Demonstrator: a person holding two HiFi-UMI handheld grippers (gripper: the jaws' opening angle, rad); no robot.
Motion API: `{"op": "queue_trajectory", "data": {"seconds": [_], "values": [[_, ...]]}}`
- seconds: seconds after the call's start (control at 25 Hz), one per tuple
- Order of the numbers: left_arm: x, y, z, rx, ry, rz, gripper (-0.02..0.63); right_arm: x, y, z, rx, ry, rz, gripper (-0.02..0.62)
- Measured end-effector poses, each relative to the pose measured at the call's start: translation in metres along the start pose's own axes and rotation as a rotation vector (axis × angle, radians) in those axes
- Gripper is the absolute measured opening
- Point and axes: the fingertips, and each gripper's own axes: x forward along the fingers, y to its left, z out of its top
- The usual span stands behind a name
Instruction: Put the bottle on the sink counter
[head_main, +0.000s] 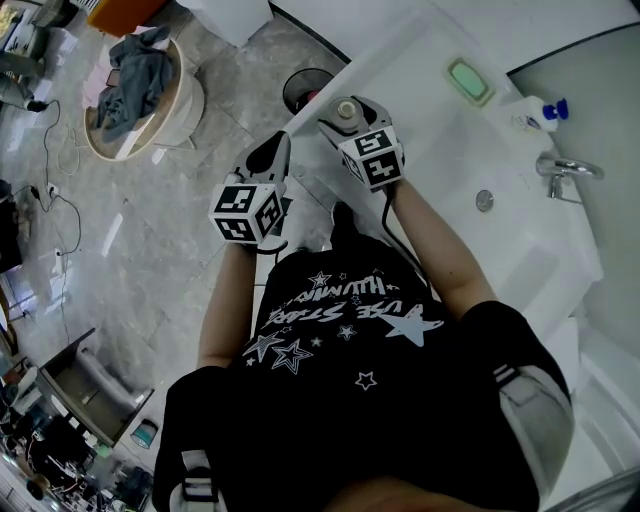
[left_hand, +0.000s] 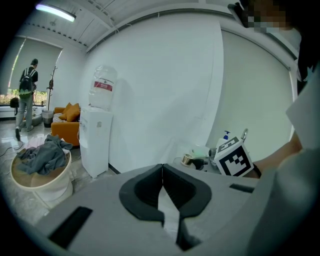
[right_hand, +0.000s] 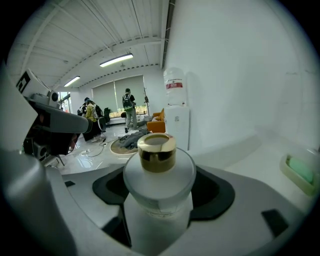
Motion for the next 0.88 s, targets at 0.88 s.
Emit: {"op": "queue_trajectory", "data": {"seconds": [0.88], "values": [[-0.032,-0.010,-0.004,0.020,-0.023,-0.045,0.009,-0.018,0.008,-0.010,0.013,0.035,-0.070,0.334]]}}
